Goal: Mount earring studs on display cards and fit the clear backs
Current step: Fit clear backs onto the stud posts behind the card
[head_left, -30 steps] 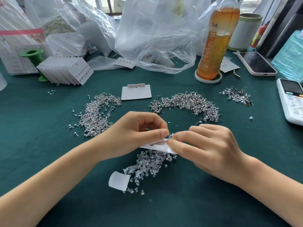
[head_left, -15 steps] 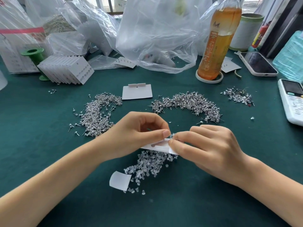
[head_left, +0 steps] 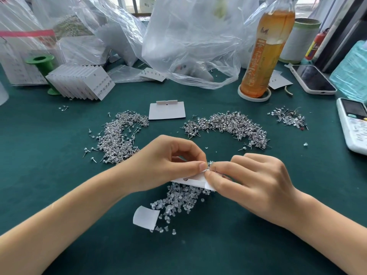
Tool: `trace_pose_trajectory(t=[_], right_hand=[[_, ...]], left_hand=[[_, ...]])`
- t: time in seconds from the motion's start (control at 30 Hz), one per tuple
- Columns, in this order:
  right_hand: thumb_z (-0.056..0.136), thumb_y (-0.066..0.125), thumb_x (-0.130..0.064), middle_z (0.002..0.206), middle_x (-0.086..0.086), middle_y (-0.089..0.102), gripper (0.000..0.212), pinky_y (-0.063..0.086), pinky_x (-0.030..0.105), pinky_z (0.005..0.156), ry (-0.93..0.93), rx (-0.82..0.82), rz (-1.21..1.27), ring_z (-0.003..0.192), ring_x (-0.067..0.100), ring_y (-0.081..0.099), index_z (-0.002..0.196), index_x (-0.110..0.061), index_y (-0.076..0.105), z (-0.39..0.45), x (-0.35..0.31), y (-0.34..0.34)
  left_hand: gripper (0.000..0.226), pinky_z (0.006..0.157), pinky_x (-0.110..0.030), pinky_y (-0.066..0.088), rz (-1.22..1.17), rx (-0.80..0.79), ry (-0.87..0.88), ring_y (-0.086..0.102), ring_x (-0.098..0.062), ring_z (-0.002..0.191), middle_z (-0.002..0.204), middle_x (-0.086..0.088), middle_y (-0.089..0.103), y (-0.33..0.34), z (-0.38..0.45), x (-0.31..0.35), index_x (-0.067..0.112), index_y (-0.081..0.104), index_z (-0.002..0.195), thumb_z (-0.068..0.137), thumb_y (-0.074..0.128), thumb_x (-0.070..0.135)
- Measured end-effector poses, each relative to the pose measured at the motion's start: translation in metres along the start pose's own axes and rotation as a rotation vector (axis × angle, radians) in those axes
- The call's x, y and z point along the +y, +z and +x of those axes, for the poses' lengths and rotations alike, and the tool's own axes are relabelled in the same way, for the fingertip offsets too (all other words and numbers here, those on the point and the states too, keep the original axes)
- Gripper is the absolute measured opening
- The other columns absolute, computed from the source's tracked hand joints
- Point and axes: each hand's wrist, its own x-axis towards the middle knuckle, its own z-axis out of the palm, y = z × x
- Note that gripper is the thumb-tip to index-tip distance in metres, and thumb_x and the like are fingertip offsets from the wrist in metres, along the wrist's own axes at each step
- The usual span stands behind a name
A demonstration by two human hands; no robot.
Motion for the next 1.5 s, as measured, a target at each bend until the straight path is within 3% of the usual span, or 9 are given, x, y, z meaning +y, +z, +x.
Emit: trace_pose_trajectory(t=[0.23,0.5,0.67,0.8,0.97,1.27,1.43,1.5], right_hand=[[0.081,0.064,0.004,0.066,0.005,0.066,0.018,0.041,0.028,0.037,-0.002,0.029,-0.027,0.045,0.023,0.049,0.074,-0.010,0.074,0.001,-0.002,0.001],[0.071,0.074,0.004,0.069,0.005,0.068,0.013,0.041,0.027,0.038,0.005,0.012,0.004,0.047,0.023,0.050,0.075,-0.008,0.074,0.000,-0.001,0.001],[0.072,0.073,0.004,0.067,0.005,0.067,0.013,0.041,0.027,0.038,-0.002,0.008,0.006,0.046,0.023,0.049,0.075,-0.008,0.074,0.000,-0.001,0.002],[0.075,0.070,0.004,0.067,0.005,0.067,0.013,0.040,0.027,0.038,-0.008,0.017,-0.006,0.046,0.023,0.048,0.075,-0.008,0.074,0.000,-0.001,0.002],[0.082,0.063,0.003,0.067,0.004,0.067,0.018,0.040,0.028,0.038,-0.024,0.040,-0.035,0.045,0.023,0.049,0.075,-0.010,0.074,0.000,-0.002,0.002],[0.073,0.073,0.002,0.066,0.004,0.067,0.010,0.041,0.028,0.037,-0.033,0.031,-0.044,0.044,0.024,0.051,0.072,-0.009,0.073,0.001,-0.003,0.002],[0.085,0.064,-0.003,0.068,0.004,0.069,0.016,0.042,0.026,0.039,-0.048,0.069,-0.042,0.046,0.023,0.053,0.074,-0.009,0.074,0.000,-0.001,0.003],[0.091,0.059,-0.006,0.074,0.003,0.071,0.017,0.046,0.028,0.044,0.070,0.142,0.097,0.052,0.022,0.058,0.081,-0.013,0.071,0.000,0.002,0.005]], left_hand=[[0.004,0.057,-0.009,0.040,-0.003,-0.026,-0.004,0.052,-0.002,0.058,0.068,0.004,0.062,-0.002,0.000,0.000,0.008,0.069,0.083,0.085,0.066,0.010],[0.005,0.058,-0.013,0.042,-0.041,0.008,-0.030,0.052,-0.005,0.059,0.068,-0.004,0.062,-0.002,-0.001,0.001,0.014,0.071,0.079,0.084,0.068,0.014],[0.014,0.057,-0.012,0.042,-0.045,0.007,-0.040,0.053,-0.007,0.061,0.072,-0.009,0.064,-0.002,-0.001,0.001,0.013,0.071,0.080,0.078,0.069,0.027],[0.006,0.055,-0.011,0.040,-0.022,0.004,-0.031,0.051,-0.005,0.057,0.067,-0.004,0.062,-0.003,-0.001,-0.001,0.013,0.071,0.081,0.084,0.069,0.017],[0.013,0.056,-0.012,0.041,-0.016,-0.001,-0.013,0.052,-0.005,0.057,0.066,0.000,0.063,-0.002,-0.001,-0.002,0.012,0.071,0.082,0.079,0.069,0.025],[0.004,0.058,-0.015,0.044,0.041,-0.036,-0.003,0.054,-0.006,0.059,0.071,0.000,0.066,-0.003,-0.001,0.002,0.011,0.069,0.080,0.084,0.068,0.009],[0.006,0.058,-0.013,0.043,0.059,-0.049,-0.028,0.056,-0.005,0.060,0.070,0.000,0.066,-0.002,0.000,0.007,0.013,0.069,0.079,0.083,0.068,0.009],[0.008,0.062,-0.009,0.044,0.011,0.071,-0.009,0.059,-0.003,0.068,0.075,0.004,0.069,-0.005,0.002,0.009,0.016,0.071,0.084,0.083,0.066,0.022]])
